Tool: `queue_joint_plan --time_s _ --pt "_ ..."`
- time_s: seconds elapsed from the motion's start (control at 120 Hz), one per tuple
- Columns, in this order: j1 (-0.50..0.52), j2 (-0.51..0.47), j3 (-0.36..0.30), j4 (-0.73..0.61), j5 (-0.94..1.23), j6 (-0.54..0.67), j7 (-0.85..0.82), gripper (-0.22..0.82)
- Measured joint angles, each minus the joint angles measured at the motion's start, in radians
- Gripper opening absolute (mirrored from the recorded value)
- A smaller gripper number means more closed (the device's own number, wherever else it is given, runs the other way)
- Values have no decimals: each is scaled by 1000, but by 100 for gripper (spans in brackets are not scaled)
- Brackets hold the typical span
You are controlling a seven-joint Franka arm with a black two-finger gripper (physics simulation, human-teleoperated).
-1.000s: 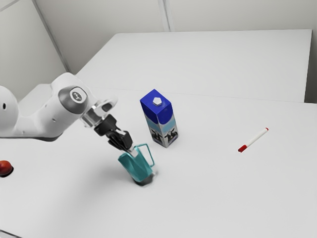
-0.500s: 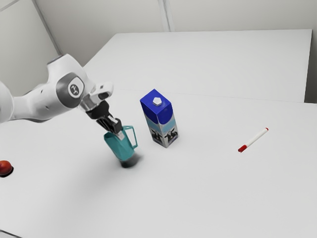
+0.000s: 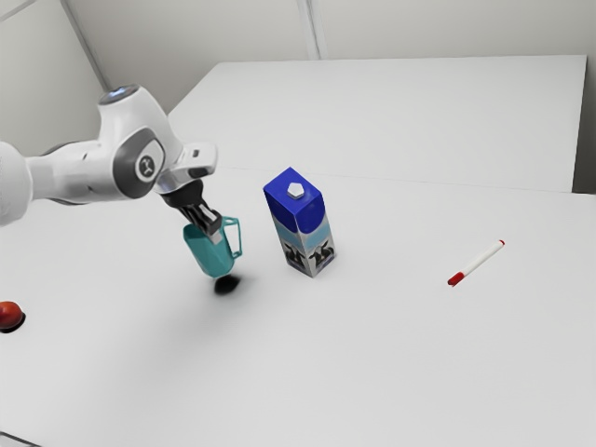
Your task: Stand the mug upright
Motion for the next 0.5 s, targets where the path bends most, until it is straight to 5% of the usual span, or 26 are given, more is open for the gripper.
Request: queue_joint_plan --time_s 0.5 --pt "29 55 0 -27 8 81 -8 -18"
